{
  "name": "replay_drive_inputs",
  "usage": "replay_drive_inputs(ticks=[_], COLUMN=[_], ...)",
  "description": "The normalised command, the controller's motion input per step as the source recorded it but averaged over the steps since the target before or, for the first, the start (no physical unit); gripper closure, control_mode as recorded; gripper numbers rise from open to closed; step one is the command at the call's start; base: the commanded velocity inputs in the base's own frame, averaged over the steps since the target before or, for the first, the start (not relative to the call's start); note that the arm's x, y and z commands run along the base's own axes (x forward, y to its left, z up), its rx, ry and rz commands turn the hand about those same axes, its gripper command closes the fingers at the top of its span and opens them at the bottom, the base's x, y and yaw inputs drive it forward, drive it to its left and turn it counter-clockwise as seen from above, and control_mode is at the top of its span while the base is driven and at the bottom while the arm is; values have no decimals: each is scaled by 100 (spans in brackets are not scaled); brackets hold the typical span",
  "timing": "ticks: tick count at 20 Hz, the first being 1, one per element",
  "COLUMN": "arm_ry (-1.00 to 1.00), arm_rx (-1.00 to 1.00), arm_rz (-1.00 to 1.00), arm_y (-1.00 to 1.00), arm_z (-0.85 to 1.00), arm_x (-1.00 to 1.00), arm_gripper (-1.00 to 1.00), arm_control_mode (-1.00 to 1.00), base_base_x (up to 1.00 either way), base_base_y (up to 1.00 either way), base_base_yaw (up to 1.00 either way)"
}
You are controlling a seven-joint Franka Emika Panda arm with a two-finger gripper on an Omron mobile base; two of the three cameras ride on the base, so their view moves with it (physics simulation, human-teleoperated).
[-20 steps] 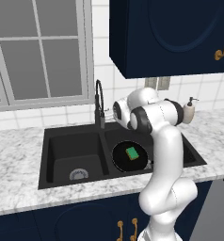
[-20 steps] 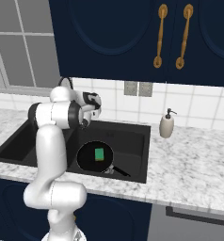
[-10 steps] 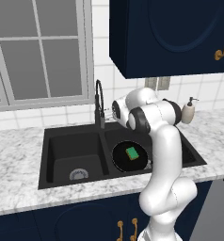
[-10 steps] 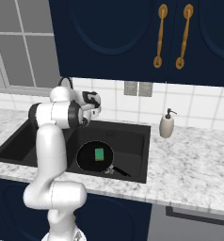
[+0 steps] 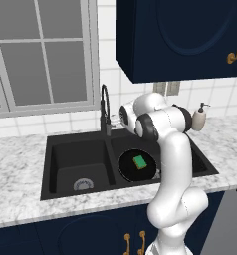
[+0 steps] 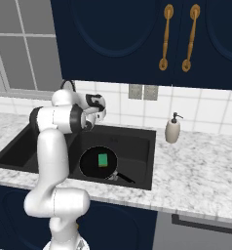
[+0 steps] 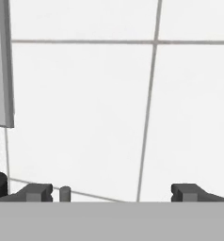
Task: Pick the pan and sponge and place them into the sink. Then turn on the water.
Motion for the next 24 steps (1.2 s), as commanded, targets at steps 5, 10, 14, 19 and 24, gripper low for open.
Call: replay_drive_inputs(ticks=[5,10,14,19,24], arm_ry=[0,0,0,0,0], arm_rx=[0,0,0,0,0], arm_rz=[-2,-4,-5,-3,-2], arm_y=[0,0,3,20,21], arm_z=[0,0,0,0,0], arm_x=[0,0,0,0,0], arm_gripper=[-100,-100,-100,-100,-100], arm_control_mode=[-100,-100,-100,-100,-100], base_base_x=[0,0,0,0,0], base_base_y=[0,0,0,0,0], base_base_yaw=[0,0,0,0,0])
